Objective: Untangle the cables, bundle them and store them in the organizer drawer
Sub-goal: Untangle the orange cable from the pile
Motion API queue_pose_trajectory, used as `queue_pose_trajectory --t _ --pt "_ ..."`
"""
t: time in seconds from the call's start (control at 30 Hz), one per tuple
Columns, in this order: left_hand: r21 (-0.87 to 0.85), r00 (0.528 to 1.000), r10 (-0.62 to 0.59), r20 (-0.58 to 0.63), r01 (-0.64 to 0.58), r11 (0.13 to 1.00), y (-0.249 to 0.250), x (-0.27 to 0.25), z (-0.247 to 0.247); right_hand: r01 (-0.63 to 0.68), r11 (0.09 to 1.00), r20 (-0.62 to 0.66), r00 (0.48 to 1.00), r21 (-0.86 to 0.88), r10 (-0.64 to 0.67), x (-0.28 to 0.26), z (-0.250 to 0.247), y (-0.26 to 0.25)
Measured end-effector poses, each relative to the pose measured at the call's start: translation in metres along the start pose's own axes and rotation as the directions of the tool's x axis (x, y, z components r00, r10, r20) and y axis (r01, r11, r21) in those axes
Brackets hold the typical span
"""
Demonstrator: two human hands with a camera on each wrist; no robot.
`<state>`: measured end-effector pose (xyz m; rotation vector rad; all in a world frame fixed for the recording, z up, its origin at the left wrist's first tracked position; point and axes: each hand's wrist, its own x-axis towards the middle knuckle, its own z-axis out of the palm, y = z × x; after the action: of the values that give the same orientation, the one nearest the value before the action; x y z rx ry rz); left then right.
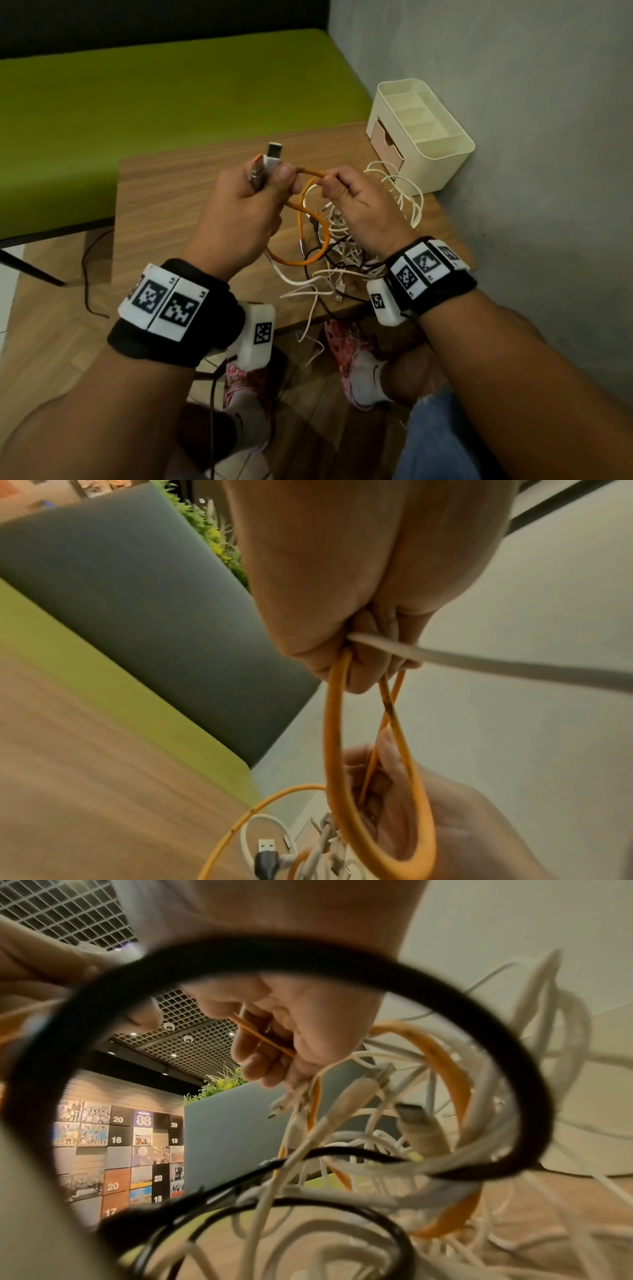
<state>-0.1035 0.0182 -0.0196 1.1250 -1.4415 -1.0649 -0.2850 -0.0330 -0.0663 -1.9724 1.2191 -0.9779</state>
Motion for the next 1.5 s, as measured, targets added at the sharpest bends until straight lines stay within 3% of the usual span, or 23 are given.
queue_pose_trajectory --t 0.13,0.3,0.43,0.5,0.6,0.7,0.8,0.93,1.03,1.13,1.2,1.27,1.3,1.37,1.43,1.5 --pt "-0.05 0.999 -0.036 -0.035 0.034 0.998 -0.008 -0.011 -0.002 0.028 0.999 0.01 1.0 -0.033 -0.027 -0.002 0.006 0.009" --pt "0.19 0.994 -0.044 -0.103 0.063 0.98 -0.01 -0.006 -0.016 0.006 1.0 -0.139 0.99 0.005 -0.005 0.016 -0.003 -0.014" --pt "0.332 0.981 0.014 -0.196 0.053 0.942 0.015 0.008 -0.024 0.192 0.981 -0.265 0.948 0.028 -0.178 0.045 -0.014 -0.057" --pt "0.46 0.972 0.012 -0.233 0.099 0.882 0.023 0.011 -0.026 0.182 0.982 -0.208 0.964 0.051 -0.168 0.045 -0.013 -0.06" --pt "0.55 0.959 0.042 -0.279 0.123 0.826 0.029 0.008 -0.02 0.023 0.993 -0.011 1.0 -0.112 -0.025 0.026 -0.001 -0.035" --pt "0.524 0.99 0.021 -0.136 0.054 0.85 0.016 0.008 -0.007 -0.018 0.998 0.011 1.0 -0.066 0.019 0.004 0.013 -0.014" --pt "0.612 0.991 -0.135 0.026 0.091 0.786 -0.011 0.007 0.003 0.015 1.0 -0.024 1.0 -0.009 -0.015 -0.008 0.017 -0.008" --pt "0.714 0.987 -0.151 0.059 0.064 0.697 -0.024 0.004 0.004 -0.049 0.996 0.007 0.999 0.075 0.048 -0.019 0.015 -0.006" --pt "0.591 0.989 -0.129 0.073 0.061 0.804 -0.019 0.003 0.003 -0.127 0.981 0.134 0.985 0.145 0.108 -0.028 0.017 -0.007" --pt "0.161 0.99 -0.112 0.081 0.098 0.982 -0.01 -0.001 0.002 -0.195 0.981 0.264 0.947 0.015 0.184 -0.026 0.013 -0.007" --pt "-0.139 0.99 -0.119 0.073 0.128 0.982 -0.007 -0.002 -0.001 -0.212 0.976 0.283 0.934 -0.057 0.219 -0.021 0.009 -0.005" --pt "-0.233 0.989 -0.13 0.076 0.144 0.962 -0.005 -0.004 -0.006 -0.22 0.973 0.24 0.943 -0.064 0.229 -0.015 0.005 -0.001" --pt "-0.186 0.987 -0.15 0.063 0.159 0.97 -0.006 -0.005 -0.01 -0.227 0.973 0.202 0.952 -0.046 0.232 -0.012 0.003 0.0" --pt "0.119 0.978 -0.207 -0.011 0.207 0.971 -0.015 -0.005 -0.019 -0.238 0.971 0.094 0.968 0.035 0.234 -0.01 -0.001 0.005" --pt "0.45 0.968 -0.228 -0.103 0.249 0.858 -0.026 -0.005 -0.028 -0.204 0.973 0.005 0.979 0.108 0.204 -0.01 -0.003 0.008" --pt "0.553 0.971 -0.165 -0.172 0.234 0.799 -0.03 -0.005 -0.03 -0.148 0.983 -0.01 0.989 0.112 0.15 -0.01 -0.002 0.007"
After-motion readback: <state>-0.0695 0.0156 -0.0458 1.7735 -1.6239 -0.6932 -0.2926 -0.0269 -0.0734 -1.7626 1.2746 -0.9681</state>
